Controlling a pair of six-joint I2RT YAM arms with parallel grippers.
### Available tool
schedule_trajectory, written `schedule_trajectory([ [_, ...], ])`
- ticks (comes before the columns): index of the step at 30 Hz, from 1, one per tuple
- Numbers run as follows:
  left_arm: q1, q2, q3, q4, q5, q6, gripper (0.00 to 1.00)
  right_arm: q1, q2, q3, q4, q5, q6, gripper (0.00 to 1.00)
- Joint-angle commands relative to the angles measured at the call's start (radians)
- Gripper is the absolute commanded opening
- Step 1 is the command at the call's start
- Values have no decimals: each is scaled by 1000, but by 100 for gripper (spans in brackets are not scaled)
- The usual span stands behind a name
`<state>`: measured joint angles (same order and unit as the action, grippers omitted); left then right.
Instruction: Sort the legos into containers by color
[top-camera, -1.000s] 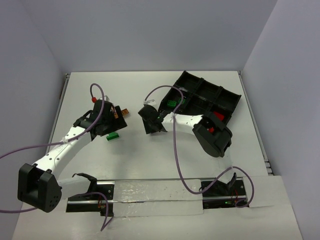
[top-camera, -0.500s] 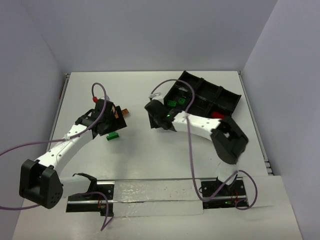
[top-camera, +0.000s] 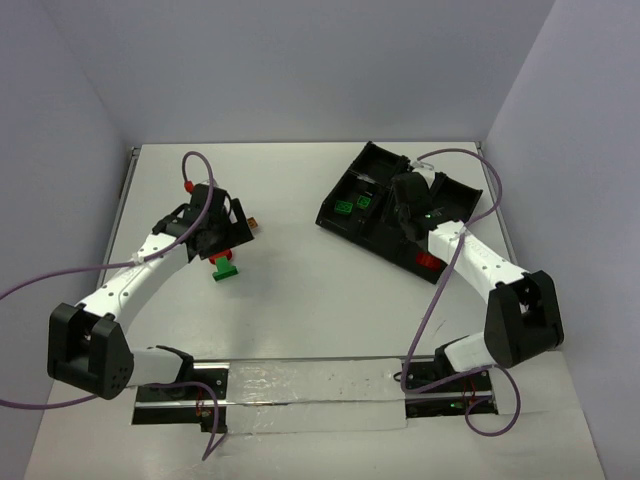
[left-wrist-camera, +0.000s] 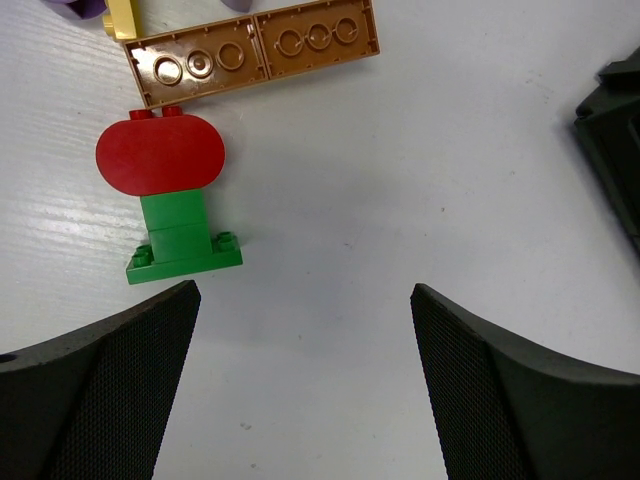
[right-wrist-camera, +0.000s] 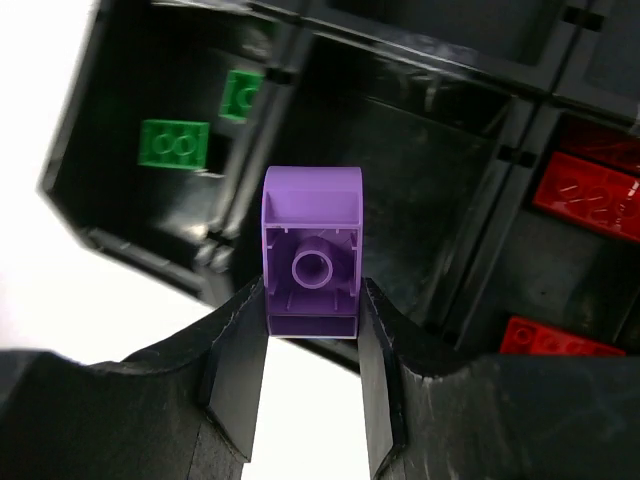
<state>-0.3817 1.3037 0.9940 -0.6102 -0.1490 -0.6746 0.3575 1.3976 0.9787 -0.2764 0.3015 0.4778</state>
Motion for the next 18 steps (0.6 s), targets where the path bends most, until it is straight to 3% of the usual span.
schedule_trajectory([
  [1,9,26,69,-8,17,-13,94,-35,50,16,41,-52,4,3],
  [11,9,44,77,-2,8,-19,94,-48,141,43,54,-70,-1,17],
  [12,9,47,77,-1,8,-19,94,-48,142,45,52,-67,-1,24],
  [14,9,59,82,-4,7,-22,94,-48,149,56,43,-55,-9,49],
  [15,9,60,85,-5,6,-22,94,-48,149,57,42,-55,-10,51],
  [17,12,65,96,-13,1,-14,94,-47,141,70,31,-50,-17,65],
  [18,13,66,100,-14,-2,-13,94,-48,139,72,29,-50,-18,67],
])
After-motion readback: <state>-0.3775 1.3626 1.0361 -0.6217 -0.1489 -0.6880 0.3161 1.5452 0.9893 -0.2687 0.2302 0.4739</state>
